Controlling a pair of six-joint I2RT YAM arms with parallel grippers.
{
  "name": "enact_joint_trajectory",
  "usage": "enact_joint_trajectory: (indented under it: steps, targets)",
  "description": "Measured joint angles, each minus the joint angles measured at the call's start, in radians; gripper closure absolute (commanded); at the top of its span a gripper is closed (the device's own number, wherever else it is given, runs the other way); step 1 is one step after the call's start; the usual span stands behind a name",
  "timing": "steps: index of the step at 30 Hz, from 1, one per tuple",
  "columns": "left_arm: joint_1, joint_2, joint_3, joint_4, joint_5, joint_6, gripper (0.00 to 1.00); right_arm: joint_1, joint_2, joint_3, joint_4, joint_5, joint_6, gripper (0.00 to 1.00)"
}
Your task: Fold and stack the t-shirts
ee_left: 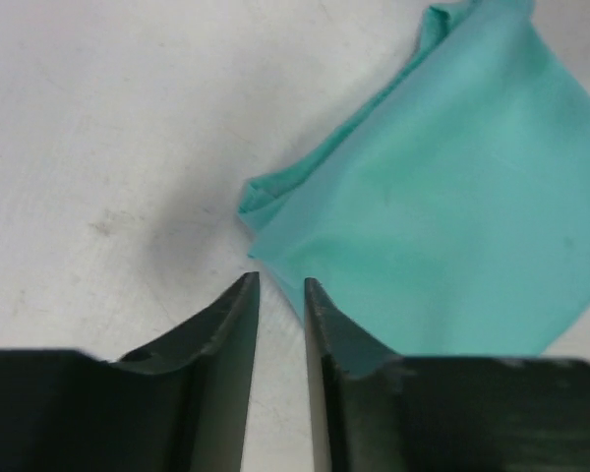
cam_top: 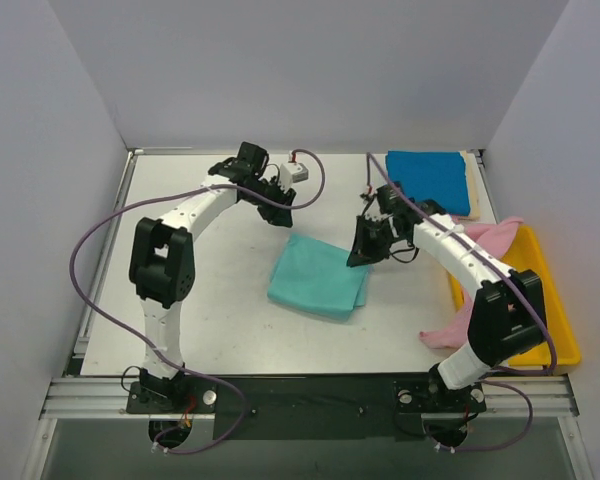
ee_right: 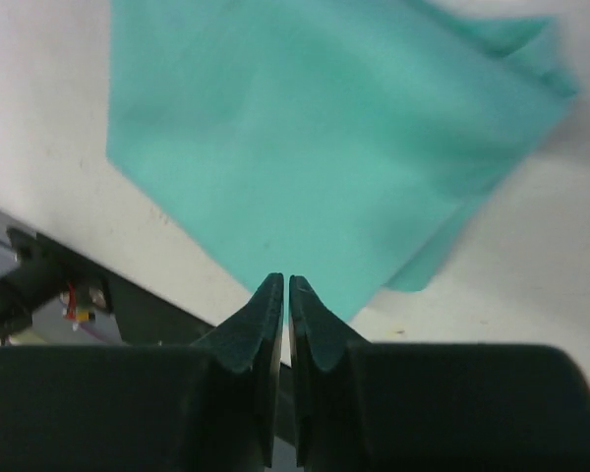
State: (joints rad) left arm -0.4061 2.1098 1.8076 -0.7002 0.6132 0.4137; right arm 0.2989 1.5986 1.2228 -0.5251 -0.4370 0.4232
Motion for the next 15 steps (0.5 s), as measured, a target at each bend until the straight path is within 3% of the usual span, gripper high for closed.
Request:
enact_joint_trajectory:
  steps: [3, 6, 15]
  targets:
    - [-0.001, -0.069, -0.074, -0.024, 0.042, 0.01, 0.79, 0.111, -0.047, -0.096, 0.028, -0.092, -0.006, 1.0]
    - [-0.018, -0.116, -0.145, -0.034, 0.08, 0.01, 0.79, 0.134, -0.01, -0.17, 0.039, -0.161, -0.007, 1.0]
    - [-0.044, -0.099, -0.334, 0.047, 0.099, -0.103, 0.78, 0.015, 0.217, -0.185, 0.042, -0.097, -0.019, 1.0]
